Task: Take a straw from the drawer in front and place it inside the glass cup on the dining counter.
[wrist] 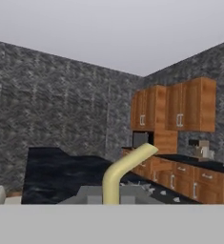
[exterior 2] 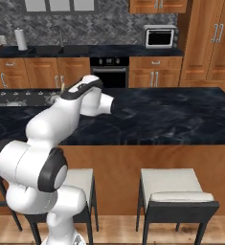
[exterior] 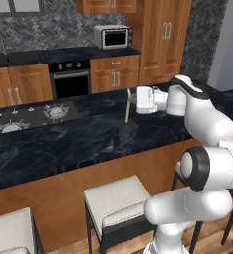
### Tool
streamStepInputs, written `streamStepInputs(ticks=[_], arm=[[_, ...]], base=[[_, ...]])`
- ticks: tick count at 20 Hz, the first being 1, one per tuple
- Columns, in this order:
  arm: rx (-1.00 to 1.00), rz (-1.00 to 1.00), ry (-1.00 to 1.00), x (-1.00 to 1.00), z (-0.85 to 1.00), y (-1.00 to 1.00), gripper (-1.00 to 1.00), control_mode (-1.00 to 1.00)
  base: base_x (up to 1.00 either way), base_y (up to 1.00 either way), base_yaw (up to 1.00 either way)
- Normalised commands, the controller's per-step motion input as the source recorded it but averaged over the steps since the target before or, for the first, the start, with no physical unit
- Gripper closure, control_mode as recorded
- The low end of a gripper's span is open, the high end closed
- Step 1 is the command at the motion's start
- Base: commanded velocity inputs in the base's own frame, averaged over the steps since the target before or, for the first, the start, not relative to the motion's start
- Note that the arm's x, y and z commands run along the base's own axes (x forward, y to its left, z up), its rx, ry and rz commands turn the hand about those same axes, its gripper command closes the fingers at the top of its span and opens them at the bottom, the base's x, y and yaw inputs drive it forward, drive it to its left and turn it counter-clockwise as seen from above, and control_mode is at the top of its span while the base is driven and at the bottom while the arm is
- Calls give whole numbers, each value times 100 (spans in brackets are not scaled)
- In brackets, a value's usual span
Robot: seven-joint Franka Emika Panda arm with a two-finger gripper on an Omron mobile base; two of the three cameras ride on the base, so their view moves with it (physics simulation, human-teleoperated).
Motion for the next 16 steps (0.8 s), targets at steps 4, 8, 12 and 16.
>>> streamStepInputs(ticks=[4,8,12,16], arm=[[3,0,0,8,-26,0,100,-100],[3,2,-2,6,-24,0,100,-100],[3,1,-7,11,-10,0,100,-100],[0,0,-7,8,-13,0,100,-100]], base=[[0,0,0],[0,0,0],[0,0,0],[0,0,0]])
